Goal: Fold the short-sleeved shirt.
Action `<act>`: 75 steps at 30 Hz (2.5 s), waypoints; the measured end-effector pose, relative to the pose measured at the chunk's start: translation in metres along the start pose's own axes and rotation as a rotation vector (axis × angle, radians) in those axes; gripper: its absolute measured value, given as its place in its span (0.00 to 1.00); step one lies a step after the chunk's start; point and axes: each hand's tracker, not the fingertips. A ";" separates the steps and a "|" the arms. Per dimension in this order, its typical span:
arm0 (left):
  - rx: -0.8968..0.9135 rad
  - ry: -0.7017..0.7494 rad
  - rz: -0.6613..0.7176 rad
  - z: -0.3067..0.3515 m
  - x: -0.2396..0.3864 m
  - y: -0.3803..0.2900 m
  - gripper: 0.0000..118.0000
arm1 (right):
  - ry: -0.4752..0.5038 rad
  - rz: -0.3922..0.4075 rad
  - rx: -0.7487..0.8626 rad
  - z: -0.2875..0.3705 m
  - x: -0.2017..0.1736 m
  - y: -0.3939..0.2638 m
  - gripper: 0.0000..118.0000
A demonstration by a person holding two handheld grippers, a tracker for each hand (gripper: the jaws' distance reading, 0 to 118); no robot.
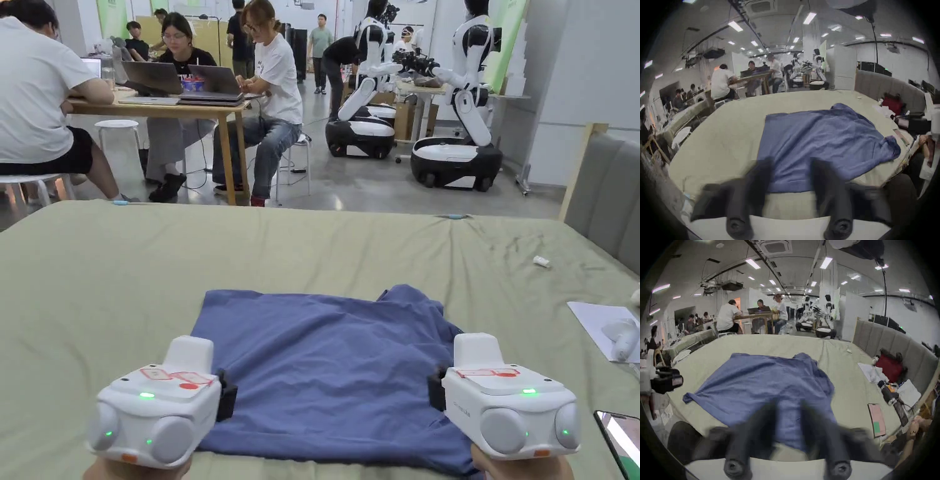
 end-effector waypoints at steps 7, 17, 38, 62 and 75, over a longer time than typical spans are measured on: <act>-0.022 0.054 0.083 0.010 -0.030 -0.026 0.00 | 0.020 0.007 0.023 0.009 -0.002 -0.008 0.00; -0.176 0.015 0.247 -0.004 -0.112 -0.117 0.18 | -0.002 0.056 -0.066 -0.017 0.014 -0.063 0.00; -0.254 -0.025 0.153 -0.067 -0.117 -0.085 0.01 | -0.092 -0.087 -0.126 -0.011 0.077 -0.082 0.36; -0.199 0.077 0.048 -0.075 -0.101 -0.012 0.00 | -0.092 -0.075 -0.151 -0.046 0.090 -0.031 0.04; -0.455 0.047 0.045 -0.237 -0.100 0.046 0.00 | -0.137 -0.059 -0.323 -0.210 0.104 0.020 0.04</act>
